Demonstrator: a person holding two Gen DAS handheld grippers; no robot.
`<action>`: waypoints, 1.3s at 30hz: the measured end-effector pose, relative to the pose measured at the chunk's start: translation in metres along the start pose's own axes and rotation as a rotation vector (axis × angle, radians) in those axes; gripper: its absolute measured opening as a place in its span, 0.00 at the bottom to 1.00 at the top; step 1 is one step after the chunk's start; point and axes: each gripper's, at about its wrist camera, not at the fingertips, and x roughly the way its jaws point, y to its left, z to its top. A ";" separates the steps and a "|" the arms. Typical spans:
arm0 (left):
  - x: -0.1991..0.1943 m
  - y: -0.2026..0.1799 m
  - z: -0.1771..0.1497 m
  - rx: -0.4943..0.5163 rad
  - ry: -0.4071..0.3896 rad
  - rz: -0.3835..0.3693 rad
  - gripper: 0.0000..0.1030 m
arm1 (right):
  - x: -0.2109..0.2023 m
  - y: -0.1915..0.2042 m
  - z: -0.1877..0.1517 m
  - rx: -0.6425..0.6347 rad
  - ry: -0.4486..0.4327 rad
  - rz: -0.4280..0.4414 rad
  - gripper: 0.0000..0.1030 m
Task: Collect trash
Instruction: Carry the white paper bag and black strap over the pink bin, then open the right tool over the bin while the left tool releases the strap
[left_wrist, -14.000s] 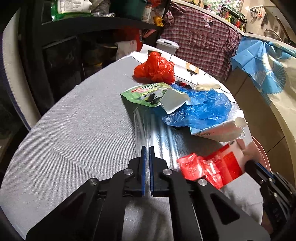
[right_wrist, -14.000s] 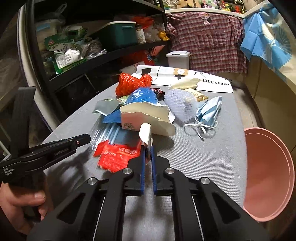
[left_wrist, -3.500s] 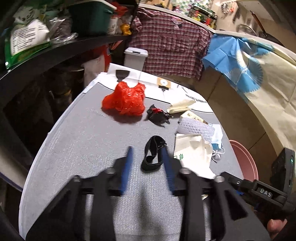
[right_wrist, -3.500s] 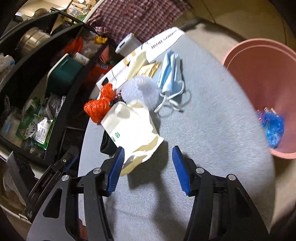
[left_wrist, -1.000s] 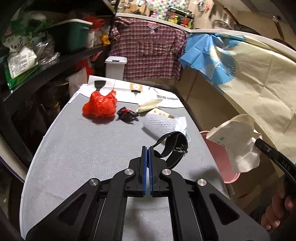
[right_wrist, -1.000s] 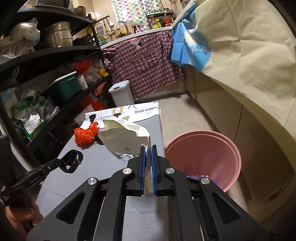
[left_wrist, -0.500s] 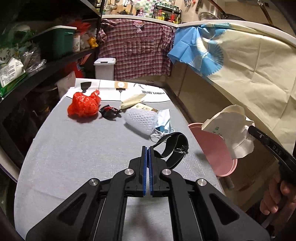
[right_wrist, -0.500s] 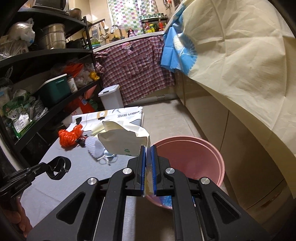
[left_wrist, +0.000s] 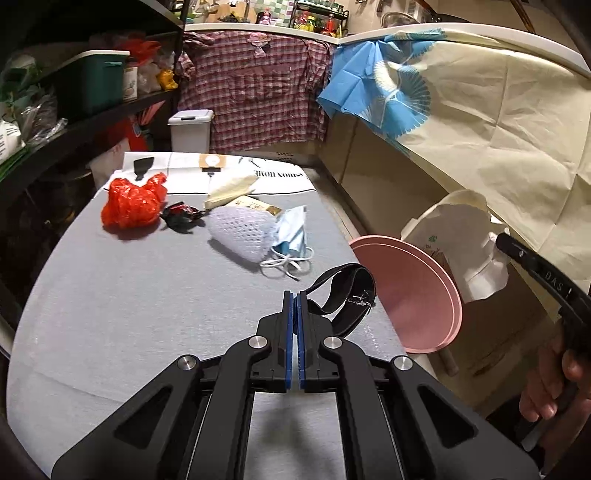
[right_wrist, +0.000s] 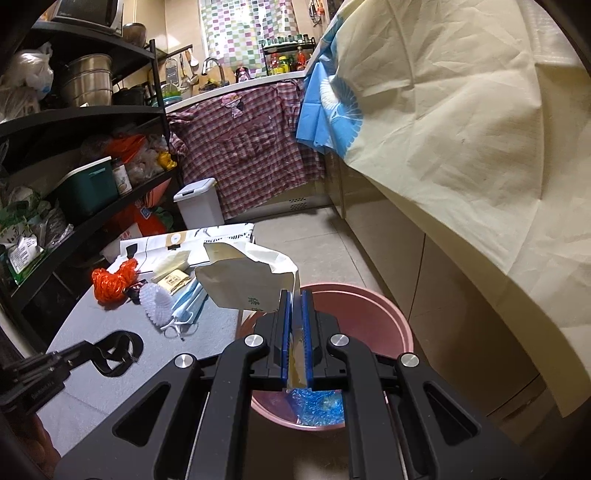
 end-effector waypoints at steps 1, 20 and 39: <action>0.000 -0.003 0.001 0.002 -0.002 -0.004 0.02 | 0.000 -0.001 0.001 0.001 -0.001 0.000 0.06; 0.031 -0.048 0.011 0.034 0.021 -0.082 0.02 | 0.022 -0.029 0.015 0.032 0.017 -0.051 0.06; 0.110 -0.121 0.025 0.134 0.103 -0.182 0.02 | 0.082 -0.042 0.011 0.025 0.102 -0.111 0.07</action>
